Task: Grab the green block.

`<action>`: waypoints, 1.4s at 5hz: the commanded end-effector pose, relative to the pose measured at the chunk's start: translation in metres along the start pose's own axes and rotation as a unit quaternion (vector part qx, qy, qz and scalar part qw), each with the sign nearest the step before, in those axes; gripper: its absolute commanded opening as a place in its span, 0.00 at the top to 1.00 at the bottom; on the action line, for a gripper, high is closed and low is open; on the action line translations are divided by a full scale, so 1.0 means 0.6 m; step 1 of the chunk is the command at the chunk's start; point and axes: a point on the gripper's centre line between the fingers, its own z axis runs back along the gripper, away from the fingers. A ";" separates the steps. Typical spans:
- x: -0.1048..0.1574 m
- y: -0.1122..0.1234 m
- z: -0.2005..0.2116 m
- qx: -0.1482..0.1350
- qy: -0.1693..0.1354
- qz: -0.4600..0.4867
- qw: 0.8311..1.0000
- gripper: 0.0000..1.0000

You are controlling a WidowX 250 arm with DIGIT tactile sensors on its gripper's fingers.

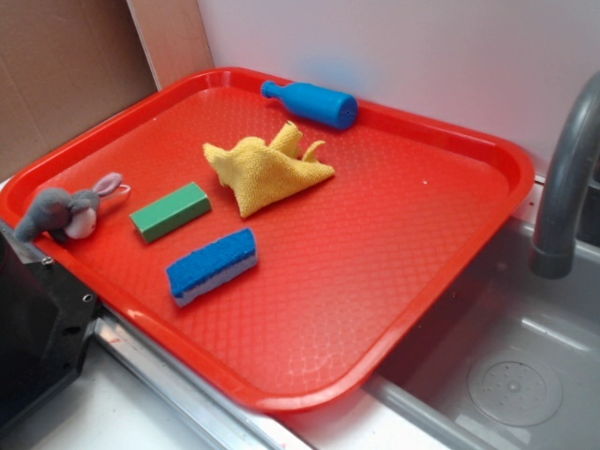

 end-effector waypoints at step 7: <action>0.040 0.087 -0.243 0.014 -0.026 0.037 0.999 0.00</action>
